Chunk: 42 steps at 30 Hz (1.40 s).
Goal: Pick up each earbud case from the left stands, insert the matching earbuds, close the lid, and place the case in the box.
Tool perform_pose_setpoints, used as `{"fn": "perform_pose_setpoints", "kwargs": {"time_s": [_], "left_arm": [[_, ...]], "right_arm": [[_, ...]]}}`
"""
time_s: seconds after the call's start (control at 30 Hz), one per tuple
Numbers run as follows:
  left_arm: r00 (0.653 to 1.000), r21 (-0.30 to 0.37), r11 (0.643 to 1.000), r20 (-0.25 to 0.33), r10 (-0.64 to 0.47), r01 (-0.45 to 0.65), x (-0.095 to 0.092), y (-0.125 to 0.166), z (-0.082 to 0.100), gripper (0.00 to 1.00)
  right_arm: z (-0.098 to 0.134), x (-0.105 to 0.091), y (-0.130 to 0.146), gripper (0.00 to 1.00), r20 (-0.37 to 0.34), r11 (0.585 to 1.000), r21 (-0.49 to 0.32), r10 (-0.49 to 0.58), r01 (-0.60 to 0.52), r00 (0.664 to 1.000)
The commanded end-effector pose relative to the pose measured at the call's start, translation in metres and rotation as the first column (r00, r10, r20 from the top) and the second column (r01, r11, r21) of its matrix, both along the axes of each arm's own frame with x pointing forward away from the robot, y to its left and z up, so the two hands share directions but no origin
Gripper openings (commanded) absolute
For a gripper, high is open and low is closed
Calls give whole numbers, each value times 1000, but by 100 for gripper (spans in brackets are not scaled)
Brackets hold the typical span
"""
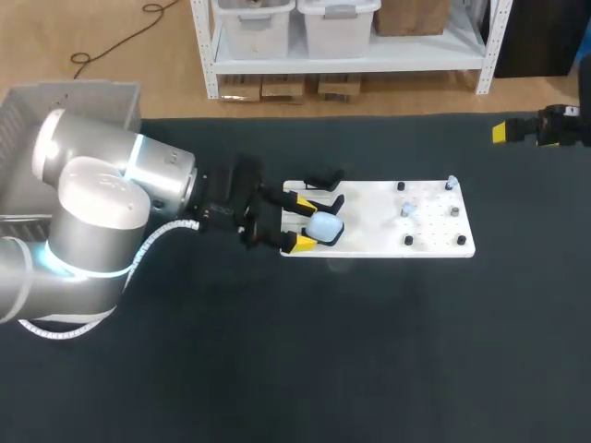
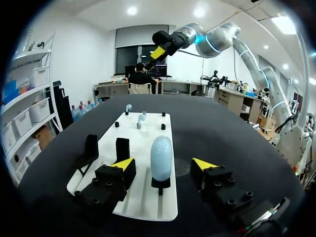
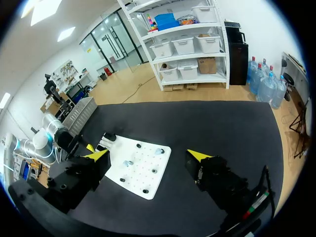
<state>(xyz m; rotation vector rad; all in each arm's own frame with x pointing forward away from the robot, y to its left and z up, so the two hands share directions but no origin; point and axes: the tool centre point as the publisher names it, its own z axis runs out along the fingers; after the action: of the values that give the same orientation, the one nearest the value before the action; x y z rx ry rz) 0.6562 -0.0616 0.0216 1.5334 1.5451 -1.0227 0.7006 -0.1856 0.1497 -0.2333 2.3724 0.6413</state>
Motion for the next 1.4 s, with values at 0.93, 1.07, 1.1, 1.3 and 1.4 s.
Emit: {"fn": "perform_pose_setpoints", "kwargs": {"time_s": [0.93,1.07,1.1,1.3,1.4], "left_arm": [[999,-1,1000,-41,-29,29,4,-11,-9,49],[998,-2,999,-45,-32,32,5,-11,-11,47],[998,-3,999,-46,-32,32,5,-11,-11,47],[998,-8,999,-52,-39,38,5,-12,-11,47],[998,-9,999,-53,-40,39,6,-13,-11,46]], "right_arm": [[0,0,0,100,0,1000,1,1,-1,1000],[0,0,0,100,0,1000,1,1,-1,1000],[0,0,0,100,0,1000,1,1,-1,1000],[0,0,0,100,0,1000,1,1,-1,1000],[0,0,0,100,0,1000,1,1,-1,1000]]}}
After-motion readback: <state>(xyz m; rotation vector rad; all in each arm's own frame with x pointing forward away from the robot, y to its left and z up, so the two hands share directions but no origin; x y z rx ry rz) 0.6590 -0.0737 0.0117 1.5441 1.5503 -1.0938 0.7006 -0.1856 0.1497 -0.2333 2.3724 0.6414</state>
